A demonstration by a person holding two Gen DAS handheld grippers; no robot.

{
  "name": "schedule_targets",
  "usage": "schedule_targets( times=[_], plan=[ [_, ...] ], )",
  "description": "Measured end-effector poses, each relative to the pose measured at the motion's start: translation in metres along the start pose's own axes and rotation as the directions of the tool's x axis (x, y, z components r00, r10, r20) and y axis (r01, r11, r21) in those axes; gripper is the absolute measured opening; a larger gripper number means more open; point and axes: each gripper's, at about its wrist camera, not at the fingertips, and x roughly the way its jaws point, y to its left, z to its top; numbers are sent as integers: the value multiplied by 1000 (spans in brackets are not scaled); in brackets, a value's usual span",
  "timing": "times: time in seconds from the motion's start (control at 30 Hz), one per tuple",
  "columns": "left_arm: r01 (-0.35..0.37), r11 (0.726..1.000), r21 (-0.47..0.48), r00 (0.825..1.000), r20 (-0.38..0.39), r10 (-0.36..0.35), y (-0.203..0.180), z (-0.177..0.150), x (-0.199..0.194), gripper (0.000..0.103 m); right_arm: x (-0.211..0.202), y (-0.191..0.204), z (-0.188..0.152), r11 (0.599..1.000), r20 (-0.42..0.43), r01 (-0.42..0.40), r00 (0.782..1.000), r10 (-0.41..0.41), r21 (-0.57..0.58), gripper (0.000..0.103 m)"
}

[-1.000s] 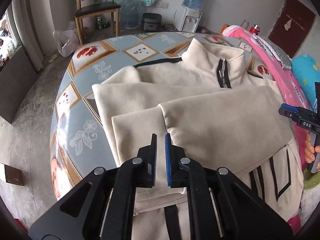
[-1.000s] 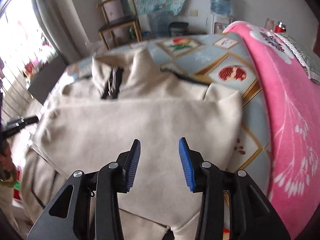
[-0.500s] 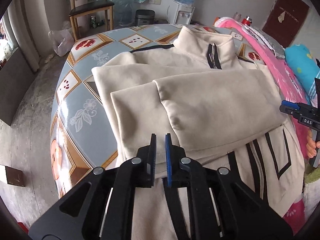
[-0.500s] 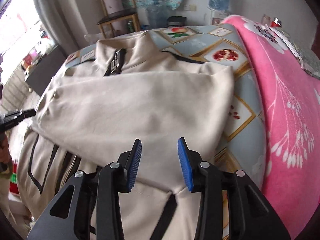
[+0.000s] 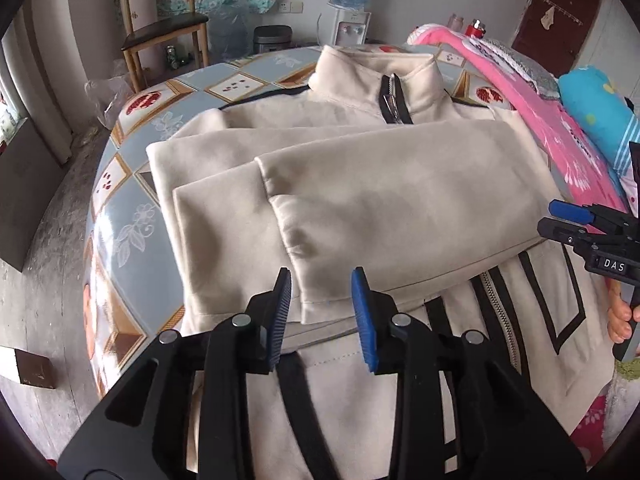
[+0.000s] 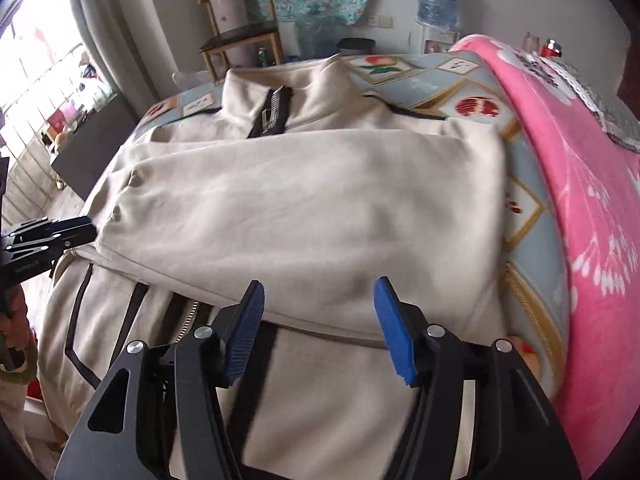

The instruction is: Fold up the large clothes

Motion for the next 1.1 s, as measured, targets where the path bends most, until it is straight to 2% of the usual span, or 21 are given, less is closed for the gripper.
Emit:
schedule_targets(
  times=[0.07,0.13,0.27,0.33,0.37,0.43,0.53,0.83,1.03,1.1],
  plan=[
    [-38,999,25,999,-15,38,-9,-1,14,35,13,8,-5,999,-36,47,998,-48,-14,59],
    [-71,996,49,997,-4,71,-14,-3,14,37,10,13,-10,996,-35,84,996,-85,-34,60],
    [-53,998,28,998,19,52,-12,-13,-12,40,-18,14,-24,999,-26,43,999,-43,-12,61],
    [-65,997,39,997,33,63,-12,-23,-27,46,-35,16,-35,999,-12,41,999,-41,-7,68],
    [-70,997,40,997,35,68,-12,-30,-34,49,-43,16,-42,1000,-5,29,1000,-29,1,73],
    [-70,997,26,997,24,70,-10,-46,-45,52,-55,20,-56,1000,0,8,1000,-8,13,76],
    [-69,998,2,998,-10,69,-7,-76,-55,55,-67,29,-84,1000,0,20,1000,-20,21,78],
    [-146,987,-65,989,-2,147,-1,-163,-91,61,-79,42,-157,994,-36,106,994,-106,18,78],
    [-203,974,-97,979,-7,203,-1,-206,-104,62,-88,32,-190,992,-60,96,994,-92,77,78],
    [-199,973,-115,980,-22,198,0,-216,-105,62,-88,29,-199,992,-64,91,994,-86,92,78]
  ],
)
